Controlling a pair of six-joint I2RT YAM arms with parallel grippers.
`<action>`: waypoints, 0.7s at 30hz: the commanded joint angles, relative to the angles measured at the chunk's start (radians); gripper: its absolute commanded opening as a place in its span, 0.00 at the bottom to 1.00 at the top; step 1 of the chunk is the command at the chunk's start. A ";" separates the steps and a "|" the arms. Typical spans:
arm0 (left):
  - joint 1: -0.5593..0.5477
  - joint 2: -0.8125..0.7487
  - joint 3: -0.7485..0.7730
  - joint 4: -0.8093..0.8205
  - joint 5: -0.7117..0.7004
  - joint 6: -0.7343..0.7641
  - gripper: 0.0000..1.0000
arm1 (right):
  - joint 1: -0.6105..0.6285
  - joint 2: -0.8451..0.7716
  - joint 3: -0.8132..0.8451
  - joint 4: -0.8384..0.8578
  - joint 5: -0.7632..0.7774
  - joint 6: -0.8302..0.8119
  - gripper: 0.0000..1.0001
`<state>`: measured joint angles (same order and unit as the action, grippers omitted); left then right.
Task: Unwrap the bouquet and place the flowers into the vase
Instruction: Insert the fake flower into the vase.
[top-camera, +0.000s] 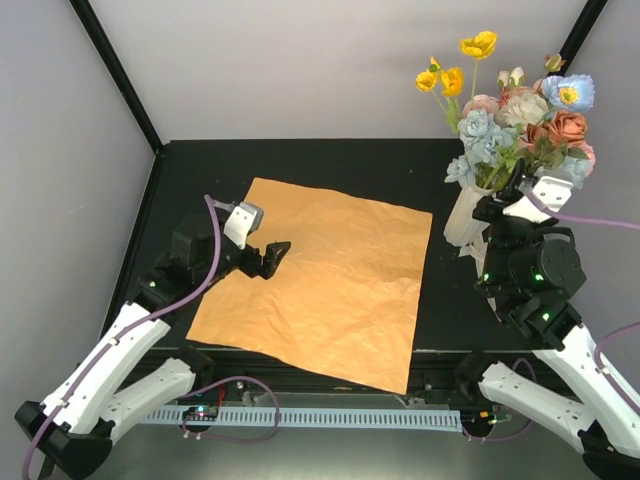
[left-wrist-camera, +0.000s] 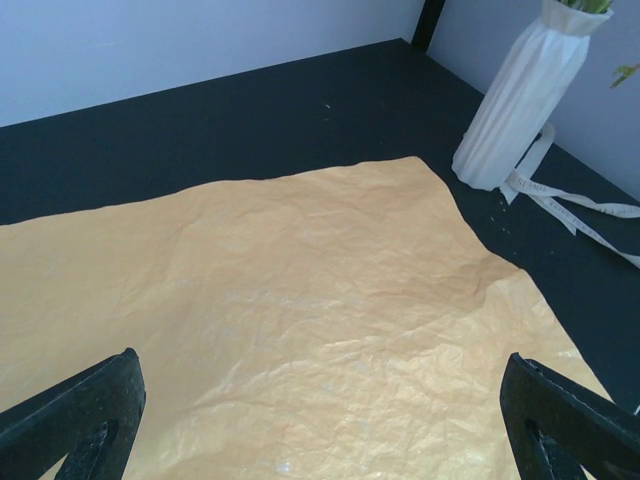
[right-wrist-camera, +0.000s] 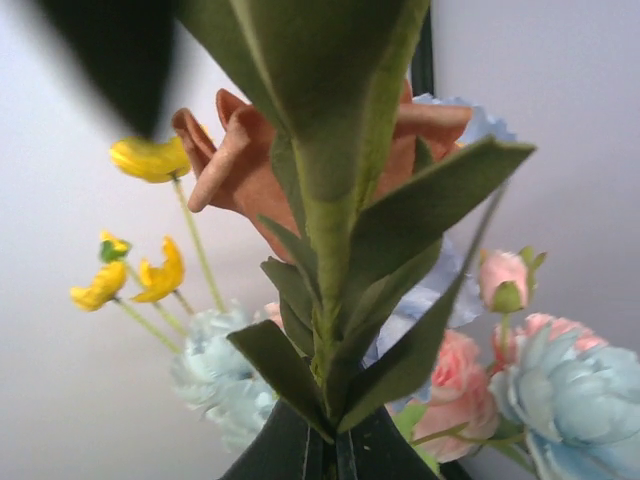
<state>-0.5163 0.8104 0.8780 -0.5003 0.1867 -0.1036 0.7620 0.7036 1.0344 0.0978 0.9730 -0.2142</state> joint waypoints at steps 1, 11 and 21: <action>0.006 -0.026 -0.007 0.000 -0.023 0.024 0.99 | -0.083 0.020 0.020 0.035 0.026 0.012 0.01; 0.006 -0.040 -0.014 0.004 -0.035 0.027 0.99 | -0.242 0.050 0.103 -0.030 -0.123 0.214 0.01; 0.006 -0.046 -0.016 0.008 -0.037 0.030 0.99 | -0.302 0.069 0.130 0.012 -0.144 0.245 0.01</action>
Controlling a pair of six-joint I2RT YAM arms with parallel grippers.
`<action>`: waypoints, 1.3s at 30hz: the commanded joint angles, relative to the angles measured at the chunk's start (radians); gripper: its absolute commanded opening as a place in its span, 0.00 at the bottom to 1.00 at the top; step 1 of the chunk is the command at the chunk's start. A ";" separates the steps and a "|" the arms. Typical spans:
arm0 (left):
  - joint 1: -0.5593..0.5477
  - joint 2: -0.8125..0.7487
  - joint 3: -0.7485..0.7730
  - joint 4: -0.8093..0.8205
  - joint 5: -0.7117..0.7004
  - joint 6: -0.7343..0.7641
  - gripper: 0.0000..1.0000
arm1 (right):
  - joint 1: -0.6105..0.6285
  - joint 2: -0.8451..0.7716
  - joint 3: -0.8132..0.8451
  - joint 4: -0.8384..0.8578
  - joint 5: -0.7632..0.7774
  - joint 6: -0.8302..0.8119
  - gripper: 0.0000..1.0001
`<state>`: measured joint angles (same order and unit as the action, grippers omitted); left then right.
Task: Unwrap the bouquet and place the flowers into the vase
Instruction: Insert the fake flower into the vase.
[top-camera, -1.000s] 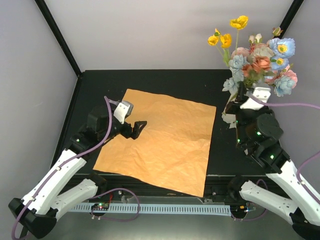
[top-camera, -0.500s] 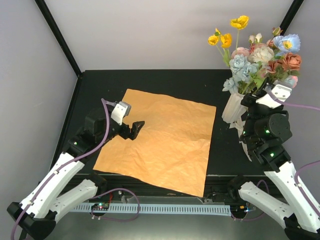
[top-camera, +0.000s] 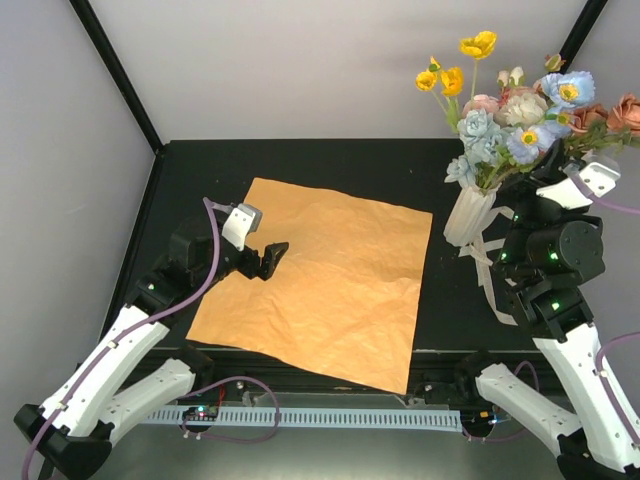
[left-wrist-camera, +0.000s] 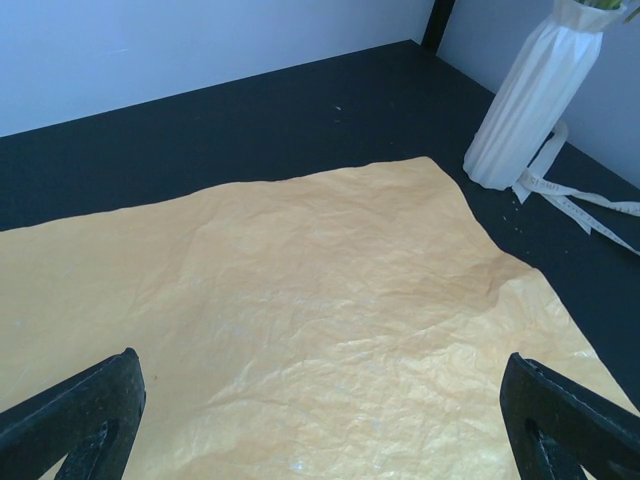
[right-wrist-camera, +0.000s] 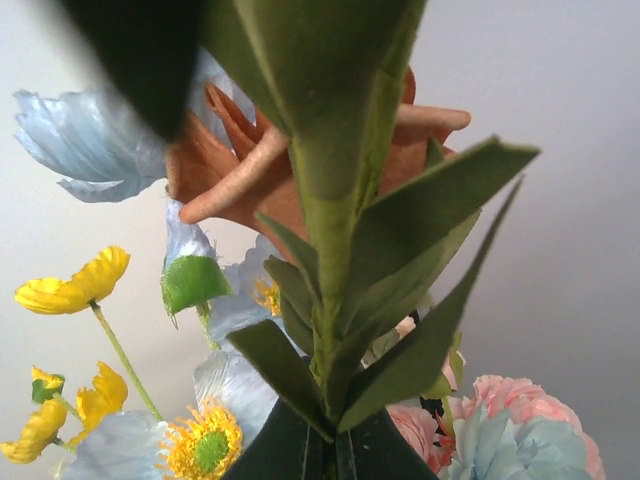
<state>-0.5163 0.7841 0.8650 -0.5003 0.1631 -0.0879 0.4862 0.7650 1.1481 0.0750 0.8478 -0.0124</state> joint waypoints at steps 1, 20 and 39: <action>0.007 -0.020 -0.004 0.008 -0.013 0.014 0.99 | -0.032 0.007 0.015 0.038 -0.019 0.049 0.01; 0.006 -0.019 -0.005 0.011 -0.011 0.016 0.99 | -0.139 0.011 -0.016 0.091 -0.075 0.085 0.01; 0.006 -0.019 -0.006 0.013 -0.008 0.019 0.99 | -0.234 0.056 -0.083 0.020 -0.129 0.173 0.01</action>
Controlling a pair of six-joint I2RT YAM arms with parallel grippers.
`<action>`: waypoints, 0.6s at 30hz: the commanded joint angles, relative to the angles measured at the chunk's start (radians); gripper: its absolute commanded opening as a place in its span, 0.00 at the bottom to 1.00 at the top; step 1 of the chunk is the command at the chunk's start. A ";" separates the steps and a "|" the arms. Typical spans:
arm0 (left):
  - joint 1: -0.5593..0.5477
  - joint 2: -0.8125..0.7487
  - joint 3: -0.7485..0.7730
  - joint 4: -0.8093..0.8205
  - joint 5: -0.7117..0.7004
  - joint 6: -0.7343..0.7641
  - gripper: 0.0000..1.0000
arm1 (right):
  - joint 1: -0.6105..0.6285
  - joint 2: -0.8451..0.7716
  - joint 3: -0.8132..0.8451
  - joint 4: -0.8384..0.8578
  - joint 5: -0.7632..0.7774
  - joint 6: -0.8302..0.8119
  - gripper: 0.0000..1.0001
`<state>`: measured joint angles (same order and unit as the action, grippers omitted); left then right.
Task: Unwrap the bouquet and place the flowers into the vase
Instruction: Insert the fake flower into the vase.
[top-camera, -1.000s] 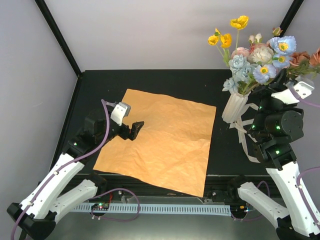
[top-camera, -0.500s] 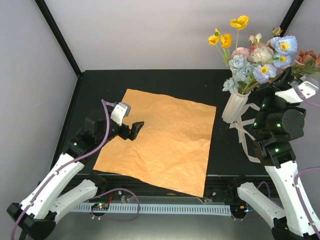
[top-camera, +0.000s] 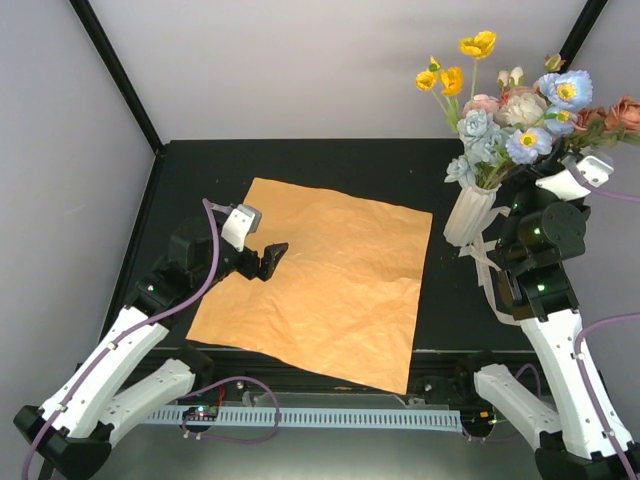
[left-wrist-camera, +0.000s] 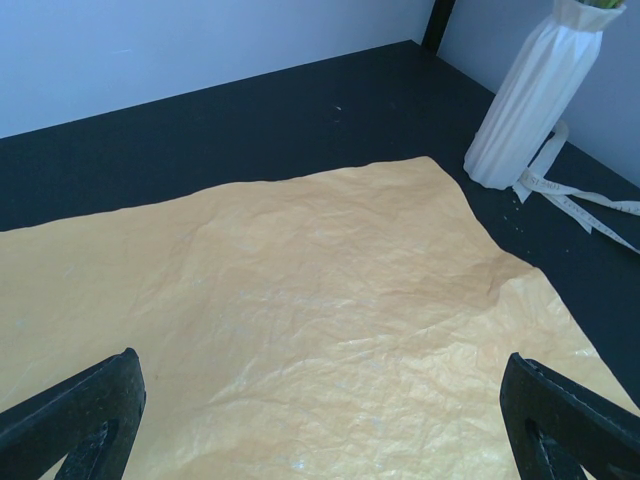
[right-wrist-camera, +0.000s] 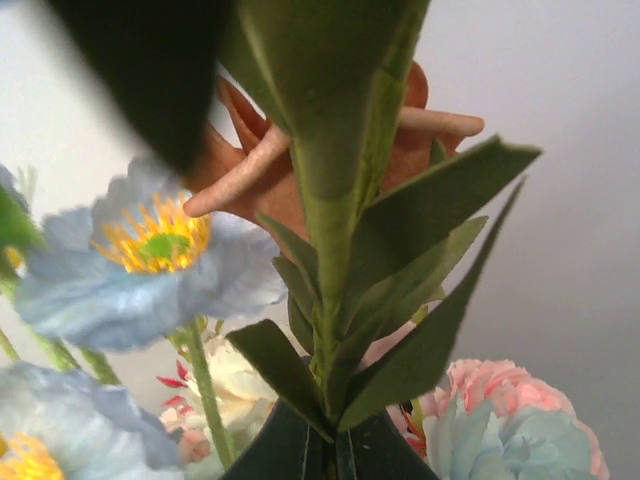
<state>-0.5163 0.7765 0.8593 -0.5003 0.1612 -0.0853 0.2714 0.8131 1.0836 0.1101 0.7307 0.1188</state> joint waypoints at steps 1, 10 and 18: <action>0.006 -0.011 0.000 0.013 -0.006 0.016 0.99 | -0.022 0.009 -0.023 -0.019 -0.015 0.047 0.01; 0.006 -0.012 0.000 0.013 -0.006 0.016 0.99 | -0.064 0.026 -0.072 -0.024 -0.046 0.075 0.01; 0.006 -0.016 -0.001 0.013 -0.005 0.016 0.99 | -0.091 0.048 -0.120 -0.017 -0.100 0.115 0.01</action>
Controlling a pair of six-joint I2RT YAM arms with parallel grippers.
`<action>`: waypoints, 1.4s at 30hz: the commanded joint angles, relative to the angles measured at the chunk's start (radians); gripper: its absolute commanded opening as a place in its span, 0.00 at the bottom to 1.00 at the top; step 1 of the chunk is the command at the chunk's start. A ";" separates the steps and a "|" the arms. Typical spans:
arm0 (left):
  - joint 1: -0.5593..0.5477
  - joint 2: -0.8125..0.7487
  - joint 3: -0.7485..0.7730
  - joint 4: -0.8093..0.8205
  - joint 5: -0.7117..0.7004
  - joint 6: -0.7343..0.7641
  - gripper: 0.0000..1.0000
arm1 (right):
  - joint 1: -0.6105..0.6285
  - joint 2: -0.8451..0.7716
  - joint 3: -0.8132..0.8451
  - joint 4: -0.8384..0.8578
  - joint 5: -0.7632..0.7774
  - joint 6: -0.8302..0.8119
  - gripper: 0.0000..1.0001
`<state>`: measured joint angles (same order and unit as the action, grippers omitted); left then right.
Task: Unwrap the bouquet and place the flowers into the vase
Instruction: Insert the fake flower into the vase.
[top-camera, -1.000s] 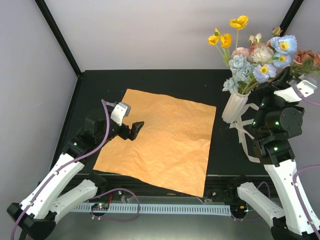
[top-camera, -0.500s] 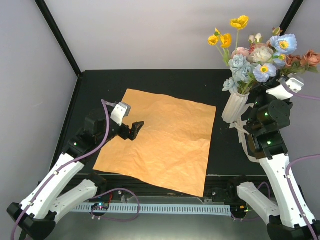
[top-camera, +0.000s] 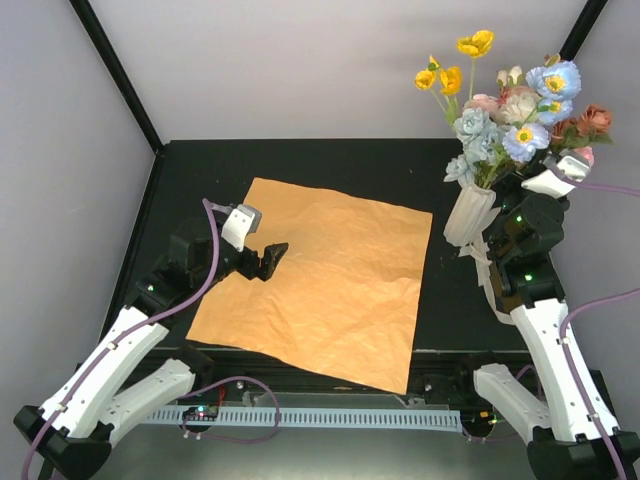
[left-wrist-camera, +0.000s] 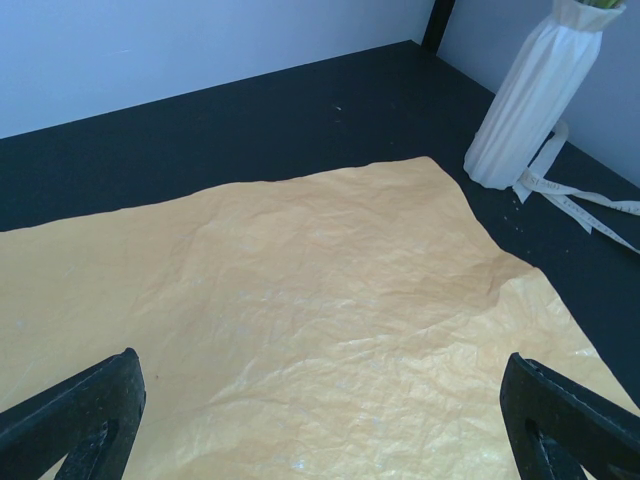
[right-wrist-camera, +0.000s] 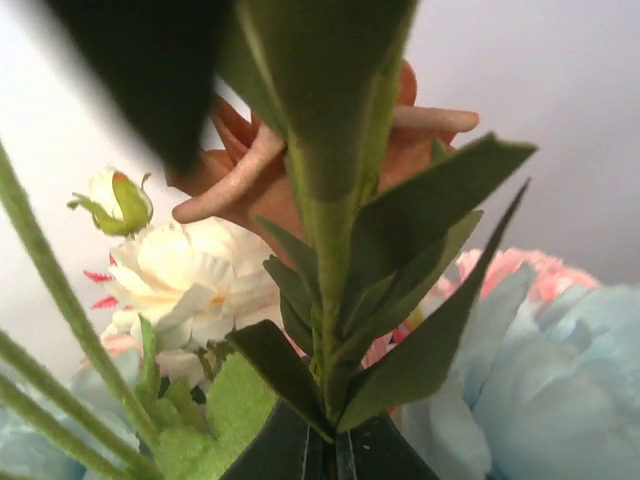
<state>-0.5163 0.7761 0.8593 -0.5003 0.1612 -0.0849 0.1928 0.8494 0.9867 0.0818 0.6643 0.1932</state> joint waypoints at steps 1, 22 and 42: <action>0.006 -0.015 -0.001 0.013 -0.005 0.016 0.99 | -0.014 0.015 -0.029 0.011 -0.037 0.047 0.01; 0.007 -0.018 -0.003 0.013 -0.007 0.017 0.99 | -0.068 0.068 -0.147 0.043 -0.104 0.118 0.01; 0.006 -0.017 -0.004 0.016 -0.009 0.014 0.99 | -0.073 0.053 -0.166 -0.001 -0.146 0.143 0.12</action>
<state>-0.5163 0.7715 0.8589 -0.4999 0.1612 -0.0845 0.1265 0.9211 0.8238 0.1467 0.5365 0.3195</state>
